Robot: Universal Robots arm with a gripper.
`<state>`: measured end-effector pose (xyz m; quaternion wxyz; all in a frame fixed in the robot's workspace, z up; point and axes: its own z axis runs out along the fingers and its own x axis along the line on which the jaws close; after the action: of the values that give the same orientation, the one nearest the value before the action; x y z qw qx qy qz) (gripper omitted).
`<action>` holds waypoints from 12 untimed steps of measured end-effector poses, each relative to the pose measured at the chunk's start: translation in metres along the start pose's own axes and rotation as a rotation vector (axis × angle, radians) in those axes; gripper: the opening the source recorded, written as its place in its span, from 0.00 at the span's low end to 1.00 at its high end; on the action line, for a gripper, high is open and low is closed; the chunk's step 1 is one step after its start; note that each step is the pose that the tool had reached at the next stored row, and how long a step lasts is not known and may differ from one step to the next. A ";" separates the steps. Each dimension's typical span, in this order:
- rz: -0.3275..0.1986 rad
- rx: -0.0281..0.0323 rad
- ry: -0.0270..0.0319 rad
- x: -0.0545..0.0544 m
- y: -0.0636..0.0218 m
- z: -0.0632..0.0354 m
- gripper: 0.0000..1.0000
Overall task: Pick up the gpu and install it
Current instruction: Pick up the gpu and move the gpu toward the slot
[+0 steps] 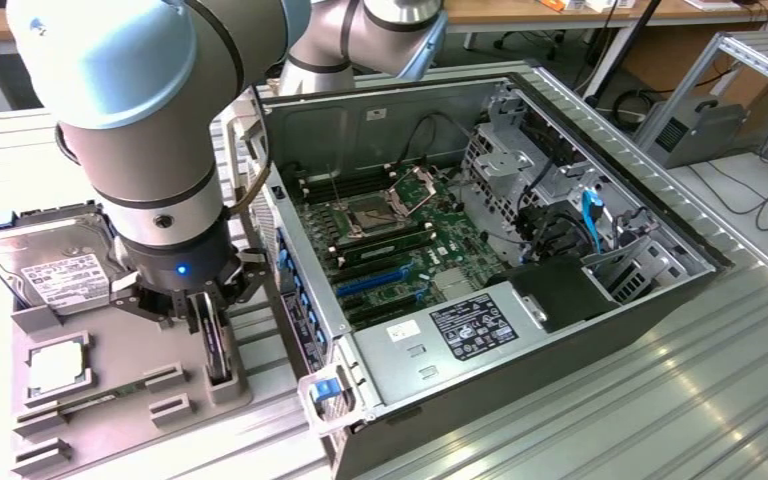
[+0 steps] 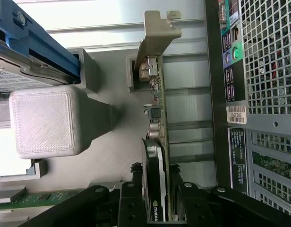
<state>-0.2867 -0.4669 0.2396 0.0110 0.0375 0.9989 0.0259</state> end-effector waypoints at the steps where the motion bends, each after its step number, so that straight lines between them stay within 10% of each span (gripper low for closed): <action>1: 0.000 0.0001 0.0000 0.000 0.0000 0.0000 0.35; 12: 0.000 -0.0001 0.0000 0.000 0.0004 0.0016 0.35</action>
<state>-0.2867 -0.4665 0.2380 0.0109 0.0375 0.9989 0.0260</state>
